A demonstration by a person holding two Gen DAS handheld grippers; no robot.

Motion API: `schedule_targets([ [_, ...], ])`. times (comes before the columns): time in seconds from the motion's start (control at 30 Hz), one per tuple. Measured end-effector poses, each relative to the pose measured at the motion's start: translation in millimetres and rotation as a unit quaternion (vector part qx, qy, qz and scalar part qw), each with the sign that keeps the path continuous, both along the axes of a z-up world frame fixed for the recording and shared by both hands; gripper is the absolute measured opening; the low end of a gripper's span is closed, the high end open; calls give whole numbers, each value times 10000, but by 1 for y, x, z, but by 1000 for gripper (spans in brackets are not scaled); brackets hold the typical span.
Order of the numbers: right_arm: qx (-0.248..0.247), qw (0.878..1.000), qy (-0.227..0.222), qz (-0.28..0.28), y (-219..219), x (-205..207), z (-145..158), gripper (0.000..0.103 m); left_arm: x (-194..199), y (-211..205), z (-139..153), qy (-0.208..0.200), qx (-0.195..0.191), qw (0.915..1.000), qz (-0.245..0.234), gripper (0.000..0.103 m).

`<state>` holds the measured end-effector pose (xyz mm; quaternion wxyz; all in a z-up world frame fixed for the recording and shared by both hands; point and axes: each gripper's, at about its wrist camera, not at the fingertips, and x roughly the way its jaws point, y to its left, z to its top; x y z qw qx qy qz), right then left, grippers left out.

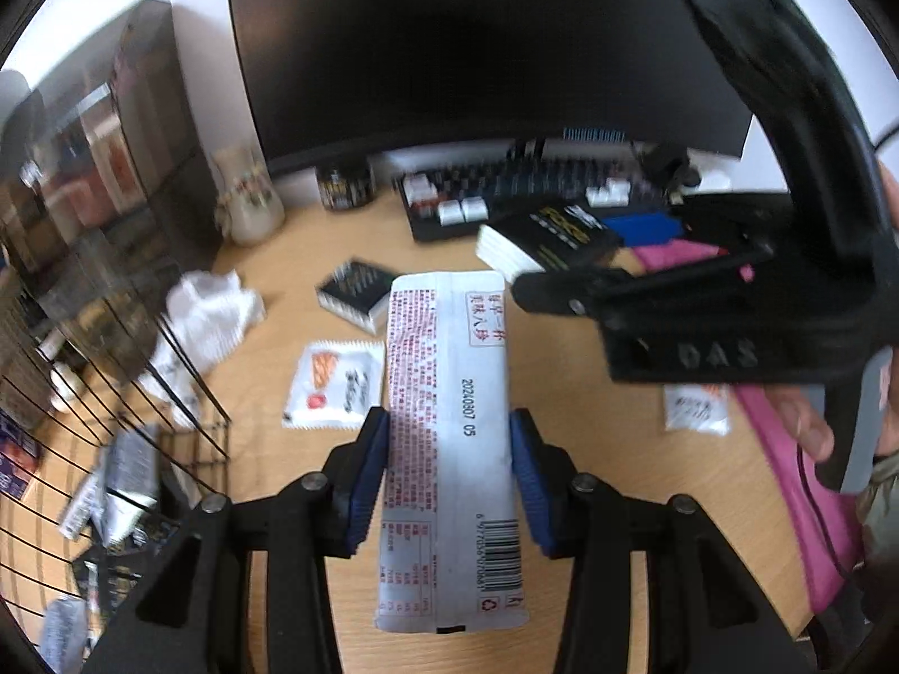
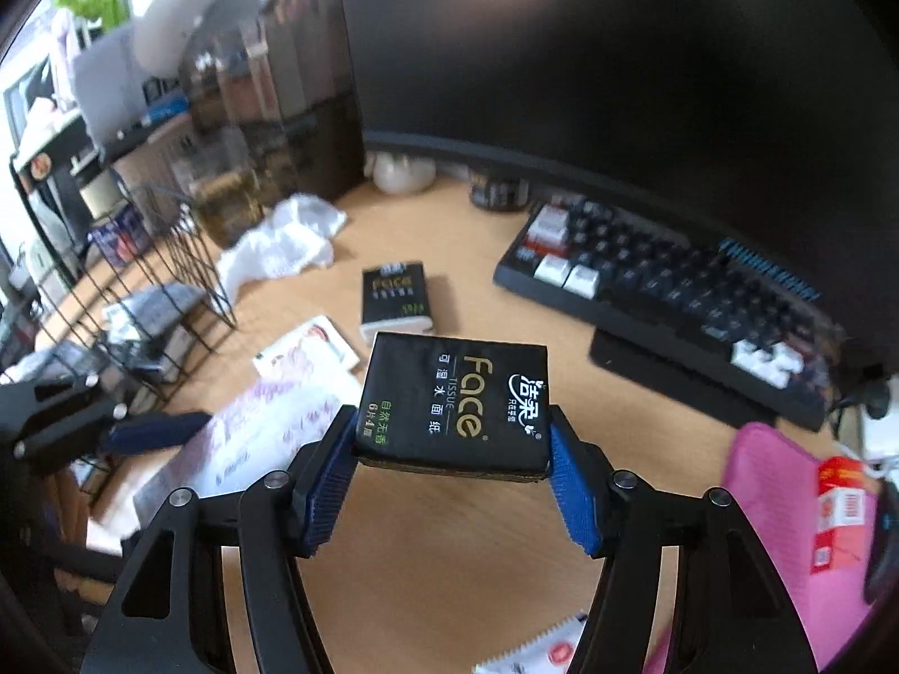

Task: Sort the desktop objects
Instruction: 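Carry the barcode packet and Face pack into the wire basket and open both grippers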

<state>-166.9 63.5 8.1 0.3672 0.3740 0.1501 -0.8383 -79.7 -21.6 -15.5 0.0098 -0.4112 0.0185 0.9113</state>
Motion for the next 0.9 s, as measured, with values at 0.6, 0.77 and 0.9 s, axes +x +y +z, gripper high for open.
schedule_targets([
  [0.6, -502, 9927, 636, 896, -61, 89, 79, 63, 77, -78, 87, 977, -229, 9894, 1045, 48],
  [0.77, -480, 9862, 685, 1427, -107, 120, 84, 63, 102, -126, 79, 858, -397, 9838, 1525, 48],
  [0.9, -508, 9805, 671, 1777, -140, 142, 85, 63, 122, -161, 75, 775, -434, 9775, 1911, 48],
])
